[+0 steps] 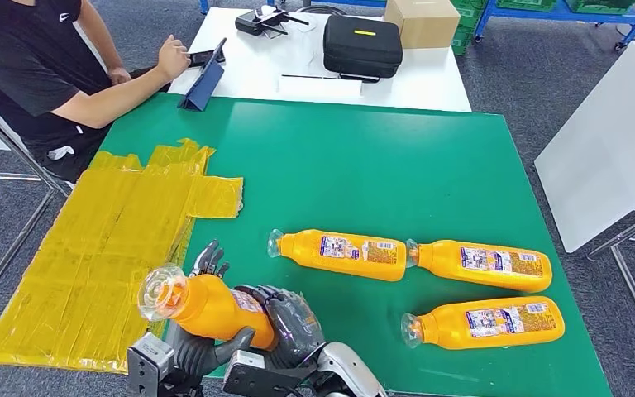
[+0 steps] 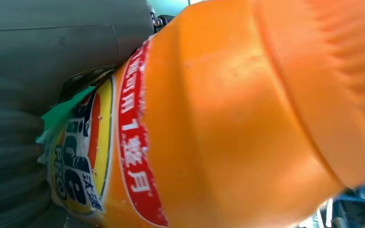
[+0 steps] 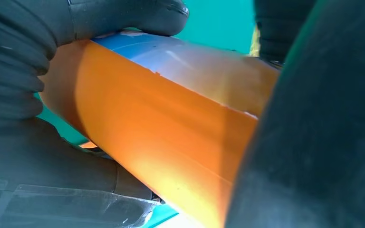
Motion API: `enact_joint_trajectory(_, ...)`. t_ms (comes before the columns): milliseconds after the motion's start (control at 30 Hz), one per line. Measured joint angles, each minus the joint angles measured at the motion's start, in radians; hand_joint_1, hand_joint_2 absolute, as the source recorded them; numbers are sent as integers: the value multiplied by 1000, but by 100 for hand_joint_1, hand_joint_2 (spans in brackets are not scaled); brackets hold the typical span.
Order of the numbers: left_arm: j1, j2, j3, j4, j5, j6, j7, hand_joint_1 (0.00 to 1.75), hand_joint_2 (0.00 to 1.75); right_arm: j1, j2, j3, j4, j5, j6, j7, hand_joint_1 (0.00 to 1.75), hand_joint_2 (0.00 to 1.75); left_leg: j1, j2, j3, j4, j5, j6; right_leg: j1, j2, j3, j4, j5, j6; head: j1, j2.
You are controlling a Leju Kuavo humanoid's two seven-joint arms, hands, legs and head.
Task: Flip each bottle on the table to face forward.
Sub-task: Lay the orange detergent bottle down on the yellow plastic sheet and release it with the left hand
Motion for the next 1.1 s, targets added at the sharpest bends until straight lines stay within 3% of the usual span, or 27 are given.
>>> enact_joint_trajectory(333,8,16,0,4,98,-69,-42,175,175,-9,-10,30,-1,-13,-12,0,173,175,0,0,0,0,0,0,0,0,0,0,0,0,0,0)
enact_joint_trajectory(467,7,22,6,3,163,-116,-59,175,175,-10,-10,30,-1,-18,-33,1,3,175,0,0,0,0,0,0,0,0,0,0,0,0,0,0)
enact_joint_trajectory(600,6,24,19,-4,174,-128,-64,175,175,-10,-12,23,-5,-5,-71,14,0,0,0,0,0,0,0,0,0,0,0,0,0,0,0,0)
enact_joint_trajectory(733,0,26,50,-20,31,-27,-46,175,175,0,-20,-12,-23,-6,-89,31,0,0,0,0,0,0,0,0,0,0,0,0,0,0,0,0)
enact_joint_trajectory(967,-63,47,231,-13,-399,315,12,175,175,-5,-57,-160,-83,-15,-71,29,0,0,0,0,0,0,1,-1,0,0,0,1,0,0,0,0)
enact_joint_trajectory(1100,-86,62,306,6,-455,369,20,175,175,-19,-69,-205,-92,-17,-64,29,0,0,0,0,0,0,1,-1,0,0,0,1,0,0,0,0)
